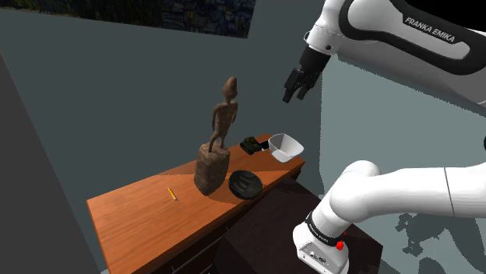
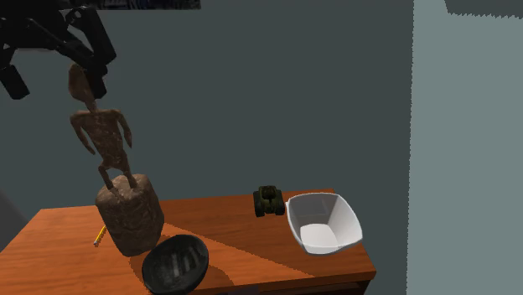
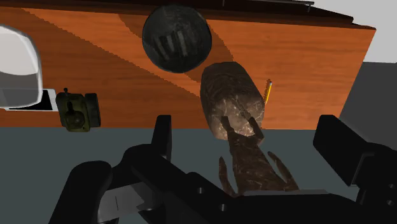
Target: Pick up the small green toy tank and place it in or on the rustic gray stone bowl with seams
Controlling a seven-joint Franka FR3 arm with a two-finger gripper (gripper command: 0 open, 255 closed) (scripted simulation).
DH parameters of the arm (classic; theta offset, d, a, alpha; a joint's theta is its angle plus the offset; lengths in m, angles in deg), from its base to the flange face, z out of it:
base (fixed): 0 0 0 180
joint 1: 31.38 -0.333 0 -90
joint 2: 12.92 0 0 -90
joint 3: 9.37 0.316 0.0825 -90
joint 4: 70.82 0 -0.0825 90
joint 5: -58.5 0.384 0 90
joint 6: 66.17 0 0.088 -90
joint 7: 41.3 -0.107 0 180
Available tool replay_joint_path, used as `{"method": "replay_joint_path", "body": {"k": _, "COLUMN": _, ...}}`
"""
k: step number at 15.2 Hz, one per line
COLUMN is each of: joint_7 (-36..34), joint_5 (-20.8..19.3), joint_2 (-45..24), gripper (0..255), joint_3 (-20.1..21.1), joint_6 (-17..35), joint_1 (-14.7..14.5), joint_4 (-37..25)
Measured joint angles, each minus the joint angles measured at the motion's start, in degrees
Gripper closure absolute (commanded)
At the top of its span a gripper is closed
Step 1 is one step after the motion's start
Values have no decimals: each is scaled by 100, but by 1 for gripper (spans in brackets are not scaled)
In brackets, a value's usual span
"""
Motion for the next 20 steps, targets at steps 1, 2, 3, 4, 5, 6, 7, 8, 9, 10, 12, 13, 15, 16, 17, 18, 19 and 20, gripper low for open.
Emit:
{"method": "replay_joint_path", "body": {"k": 1, "joint_7": 0, "joint_5": 0, "joint_2": 0, "gripper": 0, "joint_3": 0, "joint_6": 0, "joint_1": 0, "joint_4": 0}}
{"method": "replay_joint_path", "body": {"k": 2, "joint_7": 43, "joint_5": -28, "joint_2": -21, "gripper": 0, "joint_3": -40, "joint_6": 84, "joint_1": 13, "joint_4": 67}}
{"method": "replay_joint_path", "body": {"k": 3, "joint_7": 98, "joint_5": -64, "joint_2": -66, "gripper": 0, "joint_3": -91, "joint_6": 202, "joint_1": 30, "joint_4": 148}}
{"method": "replay_joint_path", "body": {"k": 4, "joint_7": 147, "joint_5": -98, "joint_2": -92, "gripper": 0, "joint_3": -138, "joint_6": 334, "joint_1": 48, "joint_4": 259}}
{"method": "replay_joint_path", "body": {"k": 5, "joint_7": 216, "joint_5": -143, "joint_2": -152, "gripper": 0, "joint_3": -205, "joint_6": 492, "joint_1": 70, "joint_4": 366}}
{"method": "replay_joint_path", "body": {"k": 6, "joint_7": 293, "joint_5": -191, "joint_2": -226, "gripper": 0, "joint_3": -280, "joint_6": 667, "joint_1": 96, "joint_4": 475}}
{"method": "replay_joint_path", "body": {"k": 7, "joint_7": 364, "joint_5": -237, "joint_2": -296, "gripper": 0, "joint_3": -350, "joint_6": 836, "joint_1": 121, "joint_4": 576}}
{"method": "replay_joint_path", "body": {"k": 8, "joint_7": 446, "joint_5": -288, "joint_2": -331, "gripper": 0, "joint_3": -431, "joint_6": 985, "joint_1": 153, "joint_4": 694}}
{"method": "replay_joint_path", "body": {"k": 9, "joint_7": 479, "joint_5": -311, "joint_2": -402, "gripper": 0, "joint_3": -468, "joint_6": 1131, "joint_1": 164, "joint_4": 773}}
{"method": "replay_joint_path", "body": {"k": 10, "joint_7": 551, "joint_5": -351, "joint_2": -560, "gripper": 0, "joint_3": -545, "joint_6": 1338, "joint_1": 185, "joint_4": 829}}
{"method": "replay_joint_path", "body": {"k": 12, "joint_7": 726, "joint_5": -445, "joint_2": -775, "gripper": 0, "joint_3": -720, "joint_6": 1634, "joint_1": 246, "joint_4": 911}}
{"method": "replay_joint_path", "body": {"k": 13, "joint_7": 781, "joint_5": -473, "joint_2": -903, "gripper": 0, "joint_3": -782, "joint_6": 1821, "joint_1": 262, "joint_4": 977}}
{"method": "replay_joint_path", "body": {"k": 15, "joint_7": 907, "joint_5": -526, "joint_2": -1208, "gripper": 0, "joint_3": -920, "joint_6": 2210, "joint_1": 292, "joint_4": 1068}}
{"method": "replay_joint_path", "body": {"k": 16, "joint_7": 983, "joint_5": -554, "joint_2": -1339, "gripper": 0, "joint_3": -998, "joint_6": 2357, "joint_1": 315, "joint_4": 1084}}
{"method": "replay_joint_path", "body": {"k": 17, "joint_7": 1031, "joint_5": -569, "joint_2": -1465, "gripper": 0, "joint_3": -1052, "joint_6": 2547, "joint_1": 324, "joint_4": 1152}}
{"method": "replay_joint_path", "body": {"k": 18, "joint_7": 1107, "joint_5": -585, "joint_2": -1631, "gripper": 0, "joint_3": -1128, "joint_6": 2708, "joint_1": 339, "joint_4": 1147}}
{"method": "replay_joint_path", "body": {"k": 19, "joint_7": 1204, "joint_5": -615, "joint_2": -1748, "gripper": 0, "joint_3": -1220, "joint_6": 2870, "joint_1": 371, "joint_4": 1192}}
{"method": "replay_joint_path", "body": {"k": 20, "joint_7": 1253, "joint_5": -612, "joint_2": -1925, "gripper": 0, "joint_3": -1278, "joint_6": 3072, "joint_1": 370, "joint_4": 1222}}
